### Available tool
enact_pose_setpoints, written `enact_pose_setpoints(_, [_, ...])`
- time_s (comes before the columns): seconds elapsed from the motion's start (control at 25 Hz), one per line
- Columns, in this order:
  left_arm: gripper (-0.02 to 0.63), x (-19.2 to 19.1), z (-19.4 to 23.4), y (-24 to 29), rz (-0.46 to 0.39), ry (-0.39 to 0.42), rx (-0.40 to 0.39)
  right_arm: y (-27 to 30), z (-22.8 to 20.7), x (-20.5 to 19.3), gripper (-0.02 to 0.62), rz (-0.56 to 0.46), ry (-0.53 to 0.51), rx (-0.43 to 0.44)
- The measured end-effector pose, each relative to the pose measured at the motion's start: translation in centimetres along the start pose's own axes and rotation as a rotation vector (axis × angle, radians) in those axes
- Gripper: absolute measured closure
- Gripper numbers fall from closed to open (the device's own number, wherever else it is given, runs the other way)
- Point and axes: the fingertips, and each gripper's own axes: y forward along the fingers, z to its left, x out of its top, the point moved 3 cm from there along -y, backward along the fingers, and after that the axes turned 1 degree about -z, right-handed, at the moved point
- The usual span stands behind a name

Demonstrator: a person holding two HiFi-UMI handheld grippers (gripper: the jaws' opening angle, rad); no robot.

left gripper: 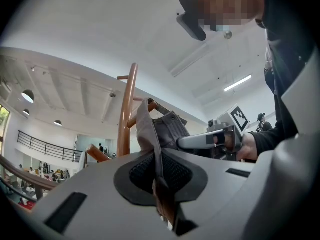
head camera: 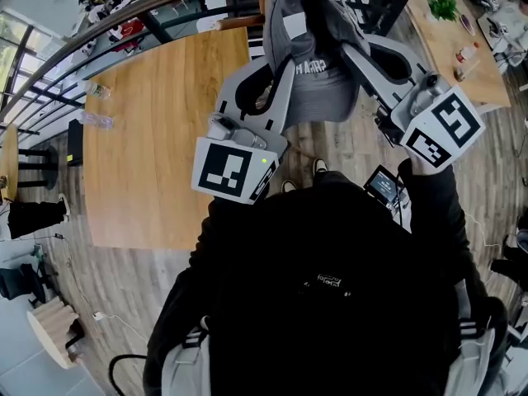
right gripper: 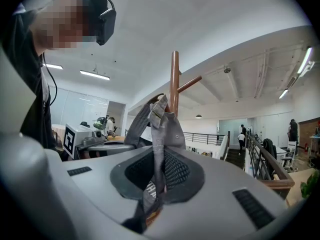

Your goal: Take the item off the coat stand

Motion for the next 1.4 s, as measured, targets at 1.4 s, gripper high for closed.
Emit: enact_pose_setpoints(1.4, [0.588, 0.4, -15.4, 6.3, 0.061, -0.066, -0.082, -17.2, -4.0, -0.3, 0.56, -0.031, 0.067, -0.008])
